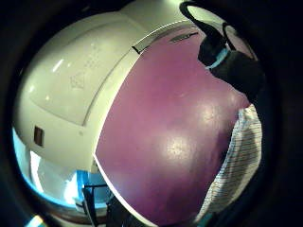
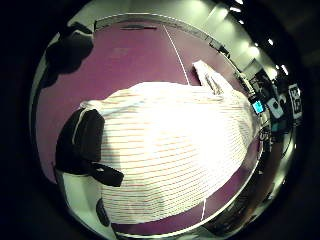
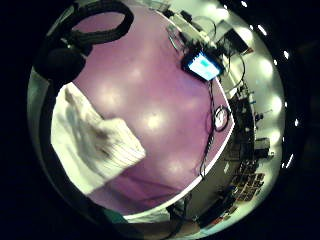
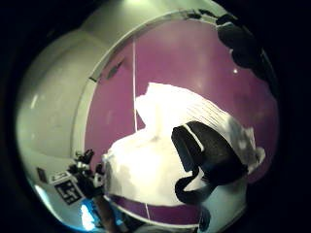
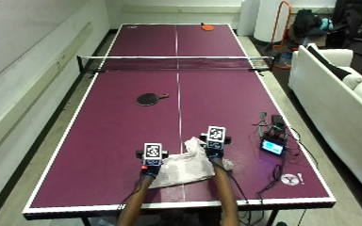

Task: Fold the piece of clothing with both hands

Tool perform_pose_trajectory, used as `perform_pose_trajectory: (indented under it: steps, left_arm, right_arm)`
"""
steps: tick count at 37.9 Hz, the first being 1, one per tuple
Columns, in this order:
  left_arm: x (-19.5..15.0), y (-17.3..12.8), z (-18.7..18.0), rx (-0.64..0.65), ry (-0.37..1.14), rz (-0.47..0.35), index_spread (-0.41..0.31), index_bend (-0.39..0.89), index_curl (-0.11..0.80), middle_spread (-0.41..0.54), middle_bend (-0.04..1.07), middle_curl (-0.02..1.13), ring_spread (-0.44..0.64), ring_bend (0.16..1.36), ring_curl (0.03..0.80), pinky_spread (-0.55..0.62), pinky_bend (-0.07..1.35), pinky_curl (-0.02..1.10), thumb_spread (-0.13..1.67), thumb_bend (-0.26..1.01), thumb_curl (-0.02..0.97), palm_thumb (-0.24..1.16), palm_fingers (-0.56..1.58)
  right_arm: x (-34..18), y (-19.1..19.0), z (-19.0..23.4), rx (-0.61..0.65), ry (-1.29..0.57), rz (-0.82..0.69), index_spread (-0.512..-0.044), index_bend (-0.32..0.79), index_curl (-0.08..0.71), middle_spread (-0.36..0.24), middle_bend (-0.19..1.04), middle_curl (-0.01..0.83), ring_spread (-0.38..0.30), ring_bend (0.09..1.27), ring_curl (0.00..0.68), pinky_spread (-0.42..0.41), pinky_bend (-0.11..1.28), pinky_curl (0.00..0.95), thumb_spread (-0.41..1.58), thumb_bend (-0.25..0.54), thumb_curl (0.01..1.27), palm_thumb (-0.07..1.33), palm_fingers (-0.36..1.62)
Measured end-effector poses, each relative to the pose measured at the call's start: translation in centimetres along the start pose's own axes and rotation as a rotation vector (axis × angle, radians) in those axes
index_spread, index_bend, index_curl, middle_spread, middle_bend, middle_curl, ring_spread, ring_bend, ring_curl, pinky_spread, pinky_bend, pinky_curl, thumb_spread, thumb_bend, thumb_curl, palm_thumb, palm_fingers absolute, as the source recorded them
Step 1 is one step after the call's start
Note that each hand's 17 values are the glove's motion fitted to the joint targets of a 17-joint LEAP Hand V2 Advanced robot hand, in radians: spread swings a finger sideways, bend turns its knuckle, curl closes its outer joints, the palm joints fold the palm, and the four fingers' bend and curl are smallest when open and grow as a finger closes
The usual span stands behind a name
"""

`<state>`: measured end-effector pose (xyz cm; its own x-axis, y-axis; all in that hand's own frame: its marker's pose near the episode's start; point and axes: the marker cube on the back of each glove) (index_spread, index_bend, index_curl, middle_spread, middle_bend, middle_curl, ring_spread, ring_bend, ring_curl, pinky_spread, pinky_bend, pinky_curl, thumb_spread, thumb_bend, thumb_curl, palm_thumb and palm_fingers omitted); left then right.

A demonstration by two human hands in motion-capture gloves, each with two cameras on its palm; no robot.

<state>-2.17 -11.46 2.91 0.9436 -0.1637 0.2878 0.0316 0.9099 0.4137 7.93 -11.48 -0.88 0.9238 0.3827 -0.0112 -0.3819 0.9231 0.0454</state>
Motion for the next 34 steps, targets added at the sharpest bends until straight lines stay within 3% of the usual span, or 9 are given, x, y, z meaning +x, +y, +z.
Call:
perform_pose_trajectory:
  steps: [5, 8, 11, 12, 18, 22, 26, 30, 34]
  left_arm:
    - [2.0, 0.8, 0.0, 0.023, 0.086, 0.061, -0.239, 0.14, 0.437, -0.282, 0.34, 0.46, -0.25, 0.64, 0.412, 0.04, 0.25, 0.3, 1.22, 0.0, 0.266, 0.61, 0.73]
    - [2.9, 1.9, 1.0, -0.072, 0.087, 0.105, -0.229, 0.15, 0.43, -0.272, 0.29, 0.43, -0.23, 0.61, 0.394, 0.06, 0.23, 0.3, 1.23, -0.01, 0.266, 0.61, 0.74]
    - [4.3, 4.1, 1.8, -0.281, 0.162, 0.156, -0.22, 0.14, 0.419, -0.26, 0.25, 0.41, -0.21, 0.59, 0.382, 0.06, 0.24, 0.31, 1.26, -0.03, 0.248, 0.54, 0.77]
    - [4.6, 4.6, 2.1, -0.335, 0.177, 0.17, -0.219, 0.14, 0.417, -0.251, 0.23, 0.4, -0.2, 0.58, 0.378, 0.06, 0.25, 0.31, 1.28, -0.06, 0.226, 0.47, 0.76]
    - [6.2, 5.4, 2.8, -0.471, 0.213, 0.273, -0.185, 0.14, 0.406, -0.194, 0.13, 0.38, -0.13, 0.55, 0.379, 0.09, 0.31, 0.35, 1.38, -0.07, 0.147, 0.21, 0.66]
    - [8.6, 4.9, 2.8, -0.464, 0.217, 0.346, -0.167, 0.16, 0.405, -0.147, 0.11, 0.35, -0.06, 0.53, 0.375, 0.17, 0.34, 0.37, 1.41, -0.05, 0.112, 0.08, 0.56]
    - [10.2, 4.6, 2.7, -0.474, 0.244, 0.368, -0.158, 0.16, 0.398, -0.127, 0.12, 0.33, -0.02, 0.53, 0.363, 0.22, 0.34, 0.37, 1.44, -0.03, 0.102, 0.03, 0.54]
    - [10.9, 5.1, 2.6, -0.535, 0.3, 0.385, -0.149, 0.16, 0.395, -0.121, 0.13, 0.32, 0.01, 0.54, 0.358, 0.25, 0.35, 0.37, 1.46, -0.01, 0.103, 0.02, 0.53]
    - [10.4, 4.6, 2.5, -0.5, 0.28, 0.351, -0.149, 0.17, 0.395, -0.121, 0.13, 0.31, 0.02, 0.53, 0.356, 0.27, 0.35, 0.37, 1.47, 0.0, 0.109, 0.02, 0.5]
  right_arm:
    - [3.8, 2.3, 1.6, -0.213, -0.093, 0.075, -0.349, 0.06, 0.271, -0.246, 0.38, 0.439, -0.226, 0.55, 0.405, -0.056, 0.47, 0.4, 1.12, -0.027, 0.23, 0.67, 0.71]
    - [5.5, 3.7, 3.4, -0.337, -0.163, 0.097, -0.3, -0.08, 0.213, -0.182, 0.3, 0.421, -0.136, 0.55, 0.413, 0.051, 0.56, 0.43, 1.13, -0.077, 0.21, 0.54, 0.39]
    - [6.7, 3.5, 4.7, -0.285, -0.104, 0.101, -0.26, -0.1, 0.16, -0.129, 0.32, 0.426, -0.074, 0.6, 0.429, 0.129, 0.59, 0.441, 1.12, -0.074, 0.2, 0.45, 0.22]
    - [6.9, 3.4, 5.0, -0.268, -0.068, 0.093, -0.249, -0.1, 0.139, -0.109, 0.34, 0.427, -0.06, 0.64, 0.43, 0.156, 0.53, 0.418, 1.11, -0.071, 0.2, 0.43, 0.17]
    - [7.7, 3.4, 6.1, -0.287, 0.014, 0.007, -0.227, 0.01, 0.09, -0.09, 0.44, 0.435, -0.032, 0.74, 0.412, 0.228, 0.34, 0.347, 1.11, -0.014, 0.22, 0.45, 0.09]
    - [9.1, 3.6, 6.4, -0.261, -0.008, -0.008, -0.291, 0.13, 0.118, -0.135, 0.55, 0.448, -0.097, 0.79, 0.398, 0.236, 0.13, 0.267, 1.16, 0.052, 0.25, 0.58, 0.28]
    - [10.5, 3.2, 6.4, -0.127, 0.029, 0.029, -0.318, 0.16, 0.146, -0.174, 0.62, 0.457, -0.147, 0.86, 0.399, 0.225, 0.03, 0.196, 1.21, 0.088, 0.26, 0.67, 0.42]
    - [10.3, 2.8, 5.7, -0.014, 0.02, 0.022, -0.334, 0.16, 0.176, -0.216, 0.71, 0.473, -0.189, 0.93, 0.415, 0.212, -0.01, 0.138, 1.25, 0.125, 0.28, 0.75, 0.56]
    - [9.9, 2.7, 4.5, -0.022, -0.015, 0.053, -0.345, 0.17, 0.202, -0.239, 0.78, 0.487, -0.223, 0.99, 0.429, 0.178, 0.04, 0.106, 1.24, 0.161, 0.31, 0.85, 0.8]
